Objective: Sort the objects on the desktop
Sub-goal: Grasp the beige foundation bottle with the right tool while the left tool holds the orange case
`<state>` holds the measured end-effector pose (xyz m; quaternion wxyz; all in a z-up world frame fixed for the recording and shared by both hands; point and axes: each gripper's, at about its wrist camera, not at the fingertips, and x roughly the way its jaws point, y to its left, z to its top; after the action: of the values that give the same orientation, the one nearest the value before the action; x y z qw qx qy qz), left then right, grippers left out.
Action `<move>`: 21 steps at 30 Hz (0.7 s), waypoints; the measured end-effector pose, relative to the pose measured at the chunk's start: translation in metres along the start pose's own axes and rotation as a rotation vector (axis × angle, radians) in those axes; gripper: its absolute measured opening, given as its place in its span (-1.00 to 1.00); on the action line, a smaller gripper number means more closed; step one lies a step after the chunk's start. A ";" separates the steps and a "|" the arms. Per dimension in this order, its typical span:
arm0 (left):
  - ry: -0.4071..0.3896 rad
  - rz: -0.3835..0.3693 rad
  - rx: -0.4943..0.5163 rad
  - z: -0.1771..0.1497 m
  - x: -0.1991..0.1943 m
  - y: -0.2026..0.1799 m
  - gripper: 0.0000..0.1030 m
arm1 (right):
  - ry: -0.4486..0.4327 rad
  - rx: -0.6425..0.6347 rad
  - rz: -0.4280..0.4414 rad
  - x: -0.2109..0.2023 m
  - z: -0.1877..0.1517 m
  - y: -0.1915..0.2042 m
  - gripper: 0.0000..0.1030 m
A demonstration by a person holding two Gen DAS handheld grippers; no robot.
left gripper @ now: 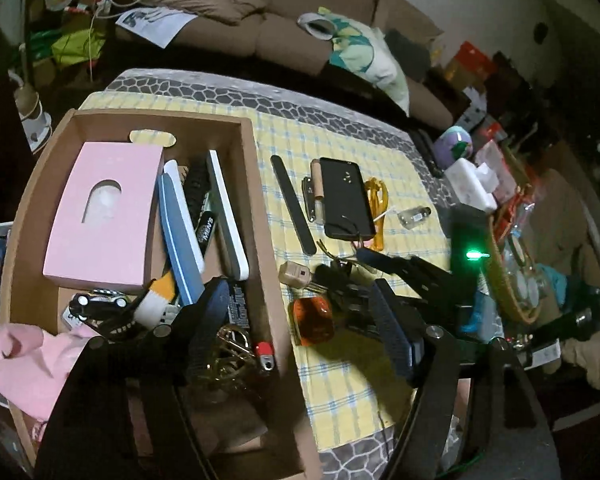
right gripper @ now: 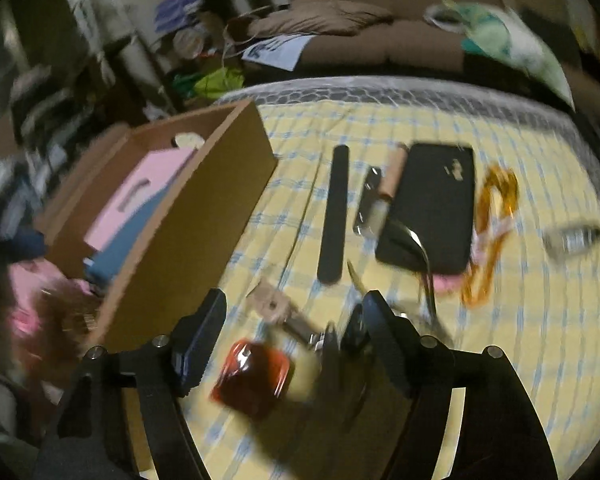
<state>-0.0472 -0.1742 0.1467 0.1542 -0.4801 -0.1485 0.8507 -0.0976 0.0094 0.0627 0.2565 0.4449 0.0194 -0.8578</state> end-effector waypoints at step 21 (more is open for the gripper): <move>0.030 -0.032 0.062 -0.001 -0.001 -0.012 0.35 | 0.031 -0.008 -0.008 0.025 -0.001 -0.007 -0.59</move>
<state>-0.0443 -0.1634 0.1512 0.1848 -0.4856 -0.1272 0.8449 -0.1117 0.0051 0.0410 0.2544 0.4569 0.0286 -0.8519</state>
